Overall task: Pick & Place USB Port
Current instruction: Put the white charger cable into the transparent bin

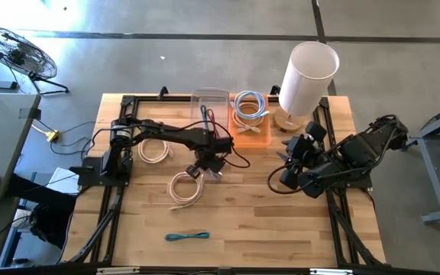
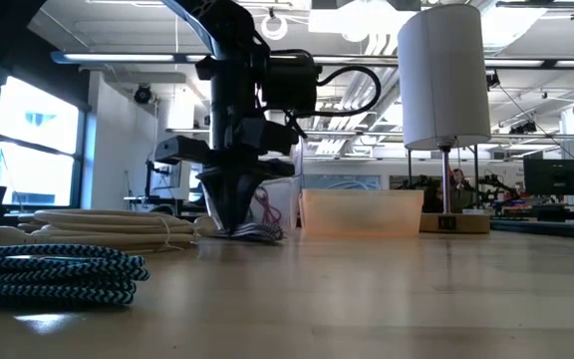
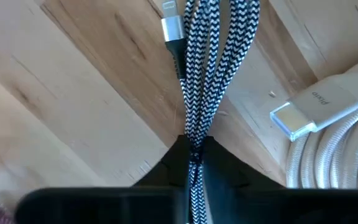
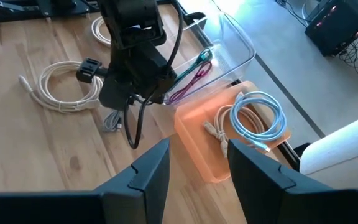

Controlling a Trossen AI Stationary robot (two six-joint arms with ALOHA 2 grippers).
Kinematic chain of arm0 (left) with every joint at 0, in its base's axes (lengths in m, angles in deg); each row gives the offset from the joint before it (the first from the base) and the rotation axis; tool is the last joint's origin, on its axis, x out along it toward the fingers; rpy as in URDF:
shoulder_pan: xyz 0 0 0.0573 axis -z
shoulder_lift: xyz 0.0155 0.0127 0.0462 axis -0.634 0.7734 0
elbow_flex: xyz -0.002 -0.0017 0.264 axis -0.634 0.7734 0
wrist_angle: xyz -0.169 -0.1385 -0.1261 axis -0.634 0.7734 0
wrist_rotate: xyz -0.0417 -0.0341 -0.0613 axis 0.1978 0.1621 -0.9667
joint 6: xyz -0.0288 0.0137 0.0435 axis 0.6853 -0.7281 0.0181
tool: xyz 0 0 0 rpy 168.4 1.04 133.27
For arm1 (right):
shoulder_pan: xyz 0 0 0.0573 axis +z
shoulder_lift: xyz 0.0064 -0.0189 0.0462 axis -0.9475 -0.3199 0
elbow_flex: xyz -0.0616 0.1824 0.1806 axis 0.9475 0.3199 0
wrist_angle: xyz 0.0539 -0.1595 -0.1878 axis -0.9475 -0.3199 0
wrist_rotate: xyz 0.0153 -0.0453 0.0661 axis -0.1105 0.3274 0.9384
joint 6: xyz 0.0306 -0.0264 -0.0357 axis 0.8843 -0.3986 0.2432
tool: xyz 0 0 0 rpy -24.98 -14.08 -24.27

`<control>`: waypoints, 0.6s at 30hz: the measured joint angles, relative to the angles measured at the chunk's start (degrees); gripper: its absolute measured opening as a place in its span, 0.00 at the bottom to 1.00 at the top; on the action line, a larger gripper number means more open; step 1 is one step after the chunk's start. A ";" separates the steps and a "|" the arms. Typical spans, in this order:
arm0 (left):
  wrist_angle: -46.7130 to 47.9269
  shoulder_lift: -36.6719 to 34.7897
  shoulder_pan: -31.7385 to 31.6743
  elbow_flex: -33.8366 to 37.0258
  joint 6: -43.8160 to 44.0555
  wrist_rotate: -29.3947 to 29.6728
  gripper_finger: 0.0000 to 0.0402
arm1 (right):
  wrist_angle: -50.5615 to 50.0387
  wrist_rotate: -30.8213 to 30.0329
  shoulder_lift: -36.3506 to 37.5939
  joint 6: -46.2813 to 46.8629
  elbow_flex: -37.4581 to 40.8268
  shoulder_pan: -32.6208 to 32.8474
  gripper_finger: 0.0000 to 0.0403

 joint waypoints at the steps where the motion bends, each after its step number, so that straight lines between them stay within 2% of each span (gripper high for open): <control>1: 0.27 0.00 -0.03 -0.01 -0.03 -0.01 0.03 | -0.02 -0.23 0.00 -0.02 0.00 0.00 0.38; 8: 1.32 -0.45 -0.03 0.00 0.03 0.42 0.01 | 0.00 -0.91 0.00 -1.07 0.00 0.01 0.38; 18: 2.18 -5.44 -0.05 0.33 0.01 4.84 0.00 | 0.02 -1.28 -0.02 -1.08 0.00 0.01 0.38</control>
